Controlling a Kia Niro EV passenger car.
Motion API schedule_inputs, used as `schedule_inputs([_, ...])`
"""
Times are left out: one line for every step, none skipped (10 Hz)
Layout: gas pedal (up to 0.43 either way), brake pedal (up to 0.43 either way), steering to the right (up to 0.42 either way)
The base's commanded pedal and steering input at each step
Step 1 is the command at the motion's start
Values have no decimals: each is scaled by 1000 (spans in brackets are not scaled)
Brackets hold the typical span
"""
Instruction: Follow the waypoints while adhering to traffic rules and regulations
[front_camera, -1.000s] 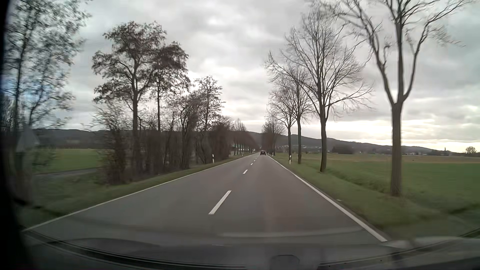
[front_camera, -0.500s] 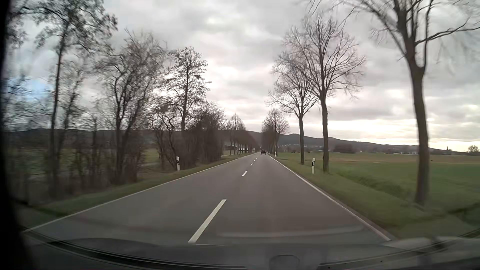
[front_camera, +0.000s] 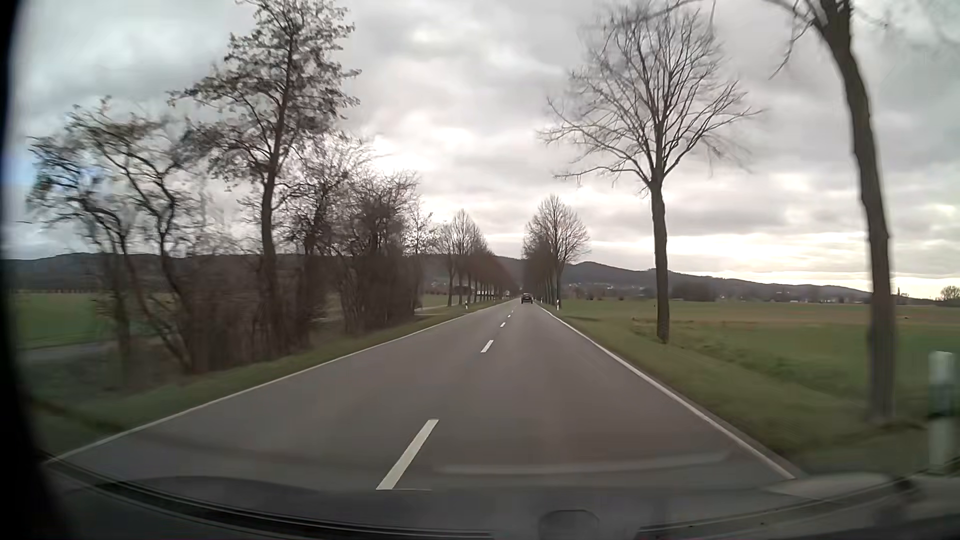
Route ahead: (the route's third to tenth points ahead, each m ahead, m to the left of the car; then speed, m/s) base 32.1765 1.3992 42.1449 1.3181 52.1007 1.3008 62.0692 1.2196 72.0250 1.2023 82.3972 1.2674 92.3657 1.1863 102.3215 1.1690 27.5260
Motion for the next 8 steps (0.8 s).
schedule_inputs([0,0,8])
schedule_inputs([0,0,8])
schedule_inputs([0,0,8])
schedule_inputs([0,0,9])
schedule_inputs([0,0,10])
schedule_inputs([0,0,10])
schedule_inputs([0,0,10])
schedule_inputs([0,0,9])
